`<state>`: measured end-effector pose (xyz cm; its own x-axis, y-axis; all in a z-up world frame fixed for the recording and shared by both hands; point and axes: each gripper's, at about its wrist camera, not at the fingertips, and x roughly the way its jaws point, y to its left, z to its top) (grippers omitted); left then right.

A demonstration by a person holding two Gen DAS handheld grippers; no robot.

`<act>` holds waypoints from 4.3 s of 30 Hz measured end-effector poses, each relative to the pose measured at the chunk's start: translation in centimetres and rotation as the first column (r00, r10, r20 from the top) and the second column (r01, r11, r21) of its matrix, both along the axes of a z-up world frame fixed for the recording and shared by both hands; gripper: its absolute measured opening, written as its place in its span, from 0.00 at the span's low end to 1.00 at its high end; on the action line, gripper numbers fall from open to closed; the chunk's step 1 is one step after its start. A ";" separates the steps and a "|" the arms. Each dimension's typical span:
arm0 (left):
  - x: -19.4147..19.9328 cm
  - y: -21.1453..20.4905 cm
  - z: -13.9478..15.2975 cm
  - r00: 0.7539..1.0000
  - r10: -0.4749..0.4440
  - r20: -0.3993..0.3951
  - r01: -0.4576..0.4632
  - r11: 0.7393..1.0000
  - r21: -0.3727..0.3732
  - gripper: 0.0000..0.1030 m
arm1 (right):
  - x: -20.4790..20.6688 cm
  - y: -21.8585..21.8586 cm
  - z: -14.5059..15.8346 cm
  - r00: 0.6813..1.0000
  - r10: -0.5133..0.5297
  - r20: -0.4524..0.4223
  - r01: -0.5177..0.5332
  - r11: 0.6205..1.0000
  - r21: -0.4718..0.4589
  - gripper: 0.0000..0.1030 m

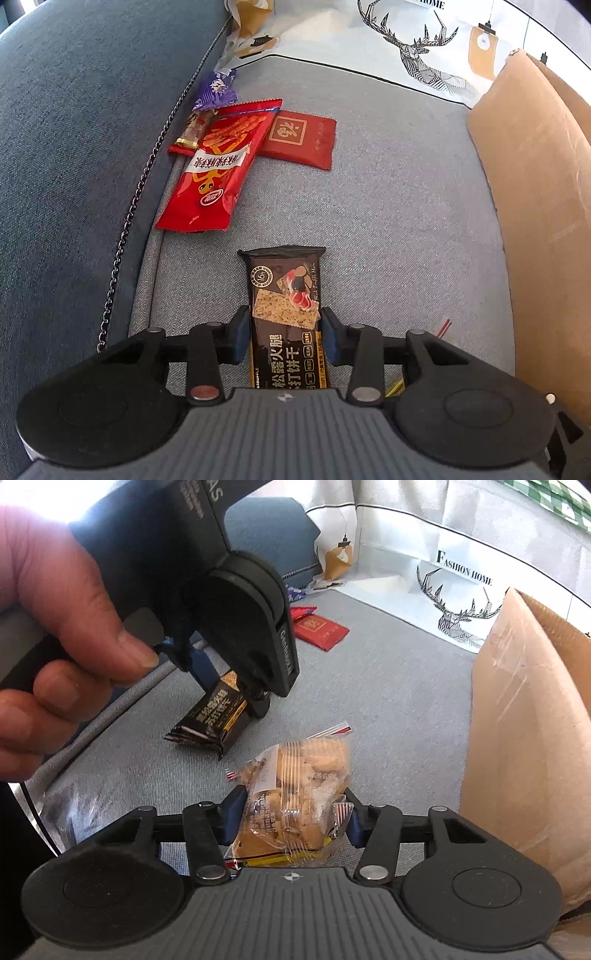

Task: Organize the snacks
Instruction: 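Lift and carry the cookie bag and cracker bar over the box with both tools, then open both tools to drop the cookie bag and cracker bar into the box, then move both tools back to the remaining snacks on the sofa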

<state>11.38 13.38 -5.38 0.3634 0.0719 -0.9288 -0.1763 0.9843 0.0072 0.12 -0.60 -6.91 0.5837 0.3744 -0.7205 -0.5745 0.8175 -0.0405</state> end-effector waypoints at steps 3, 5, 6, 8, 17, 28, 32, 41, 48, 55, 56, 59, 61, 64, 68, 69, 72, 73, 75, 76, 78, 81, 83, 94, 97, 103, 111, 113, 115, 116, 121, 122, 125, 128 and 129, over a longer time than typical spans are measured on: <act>-0.1 -0.1 0.2 1.000 -0.004 0.013 0.004 1.000 -0.002 0.42 | -0.2 -0.2 0.5 1.000 -0.011 0.016 0.011 1.000 0.017 0.53; -0.2 -0.1 0.5 1.000 0.000 0.028 0.000 1.000 -0.001 0.42 | -0.4 -0.3 0.9 0.999 -0.018 0.029 0.017 0.999 0.028 0.53; -0.2 0.0 0.8 0.999 0.005 0.039 -0.005 1.000 -0.002 0.42 | -0.3 -0.4 1.1 0.999 -0.019 0.035 0.018 0.999 0.032 0.53; -0.4 0.2 1.3 0.998 0.017 0.060 -0.017 1.000 -0.008 0.42 | -0.4 -0.5 1.6 0.999 -0.024 0.049 0.022 0.999 0.039 0.53; -1.1 0.6 3.9 0.988 0.055 0.145 -0.053 0.998 -0.017 0.42 | -1.3 -0.6 4.4 0.992 -0.037 0.123 0.028 0.997 0.072 0.53; -2.0 0.3 6.7 0.967 0.053 0.248 -0.055 0.999 0.002 0.42 | -2.2 -2.0 7.9 0.973 -0.060 0.223 0.035 0.993 0.114 0.53; -2.1 -0.4 7.6 0.952 0.051 0.300 -0.050 0.999 -0.010 0.42 | -2.2 -3.0 8.7 0.968 -0.087 0.237 0.054 0.989 0.140 0.53; -1.7 -2.7 8.4 0.926 0.009 0.377 -0.004 1.000 -0.015 0.42 | -2.0 -5.3 10.1 0.955 -0.128 0.267 0.079 0.980 0.185 0.53; -1.3 -3.8 8.8 0.912 -0.004 0.409 0.023 0.999 -0.041 0.42 | -1.4 -7.2 10.8 0.947 -0.167 0.276 0.107 0.970 0.218 0.53; -0.9 -5.1 9.2 0.903 -0.015 0.429 0.043 0.997 -0.057 0.42 | -0.5 -9.5 11.4 0.938 -0.221 0.266 0.153 0.955 0.253 0.53; -0.9 -5.3 9.2 0.902 -0.016 0.432 0.046 0.997 -0.059 0.42 | -0.4 -9.9 11.5 0.937 -0.230 0.264 0.162 0.953 0.257 0.53; -0.8 -6.0 9.3 0.899 -0.022 0.437 0.057 0.996 -0.066 0.42 | -0.1 -11.1 11.7 0.931 -0.262 0.255 0.190 0.943 0.274 0.53; -0.8 -6.5 9.4 0.896 -0.030 0.444 0.066 0.996 -0.067 0.42 | 0.2 -11.9 11.7 0.927 -0.284 0.246 0.211 0.936 0.283 0.53; -0.7 -7.5 9.6 0.887 -0.049 0.459 0.084 0.995 -0.056 0.42 | 0.5 -13.2 11.8 0.918 -0.322 0.232 0.247 0.921 0.301 0.53; -0.6 -9.0 9.8 0.873 -0.082 0.481 0.115 0.993 -0.039 0.42 | 0.8 -14.9 11.7 0.899 -0.373 0.228 0.296 0.903 0.312 0.53; -0.6 -9.4 9.8 0.868 -0.092 0.487 0.124 0.992 -0.033 0.42 | 0.9 -15.3 11.7 0.894 -0.386 0.228 0.309 0.898 0.313 0.53; -0.6 -10.5 9.9 0.857 -0.119 0.501 0.150 0.988 -0.022 0.42 | 1.2 -16.5 11.6 0.877 -0.424 0.226 0.346 0.884 0.315 0.53; -0.6 -10.9 10.0 0.854 -0.123 0.506 0.156 0.987 -0.025 0.42 | 1.3 -16.9 11.6 0.872 -0.435 0.225 0.359 0.879 0.313 0.53; -0.5 -11.6 10.1 0.847 -0.132 0.515 0.169 0.985 -0.024 0.42 | 1.5 -17.5 11.4 0.859 -0.458 0.226 0.386 0.872 0.301 0.53; -0.5 -11.9 10.1 0.843 -0.138 0.520 0.175 0.984 -0.023 0.42 | 1.6 -17.9 11.3 0.854 -0.469 0.226 0.398 0.868 0.297 0.53; -0.5 -12.5 10.2 0.834 -0.149 0.532 0.191 0.981 -0.025 0.42 | 1.8 -18.5 11.1 0.843 -0.490 0.222 0.423 0.859 0.289 0.53; -0.7 -13.6 10.5 0.813 -0.175 0.555 0.225 0.974 -0.022 0.42 | 2.1 -19.4 10.8 0.824 -0.522 0.220 0.460 0.843 0.278 0.53; -0.9 -14.6 10.7 0.792 -0.206 0.575 0.264 0.964 -0.019 0.42 | 2.2 -20.1 10.6 0.810 -0.545 0.218 0.485 0.830 0.274 0.53; -2.2 -17.6 11.3 0.698 -0.298 0.651 0.487 0.864 -0.126 0.69 | 1.4 -23.2 11.0 0.615 -0.735 0.287 0.657 0.678 0.330 0.79; -1.6 -16.6 10.9 0.738 -0.258 0.623 0.412 0.904 -0.113 0.67 | 1.5 -22.7 10.8 0.635 -0.720 0.281 0.646 0.694 0.318 0.80; -1.7 -14.7 10.9 0.754 -0.262 0.603 0.368 0.928 -0.056 0.46 | 1.8 -21.1 11.1 0.670 -0.692 0.269 0.615 0.720 0.322 0.81; -2.8 -11.6 11.0 0.773 -0.231 0.591 0.304 0.952 -0.025 0.29 | 1.3 -17.3 11.5 0.711 -0.650 0.267 0.559 0.753 0.346 0.77; -3.1 -10.7 11.1 0.779 -0.217 0.588 0.284 0.959 -0.023 0.29 | 1.1 -16.1 11.5 0.731 -0.628 0.267 0.532 0.769 0.354 0.70; -3.3 -9.8 11.2 0.786 -0.202 0.585 0.264 0.964 -0.022 0.28 | 0.8 -15.1 11.5 0.750 -0.606 0.264 0.505 0.783 0.363 0.58; -3.3 -9.4 11.3 0.788 -0.194 0.584 0.255 0.967 -0.022 0.28 | 0.8 -14.5 11.5 0.760 -0.596 0.259 0.493 0.789 0.368 0.55; -3.4 -7.5 11.3 0.804 -0.152 0.575 0.204 0.978 -0.028 0.26 | 0.9 -12.1 11.3 0.795 -0.556 0.243 0.445 0.806 0.390 0.43; -3.4 -7.1 11.2 0.808 -0.145 0.571 0.194 0.981 -0.026 0.25 | 0.9 -11.6 11.2 0.800 -0.550 0.238 0.439 0.808 0.392 0.43; -3.2 -6.1 10.9 0.820 -0.124 0.559 0.165 0.986 -0.023 0.23 | 1.1 -10.2 11.0 0.817 -0.529 0.230 0.419 0.818 0.393 0.43; -3.0 -5.3 10.4 0.823 -0.112 0.557 0.147 0.989 -0.019 0.23 | 1.3 -8.9 10.8 0.831 -0.507 0.227 0.399 0.829 0.393 0.43; -2.9 -5.1 10.2 0.824 -0.110 0.556 0.142 0.990 -0.016 0.23 | 1.3 -8.6 10.8 0.834 -0.503 0.228 0.394 0.831 0.393 0.43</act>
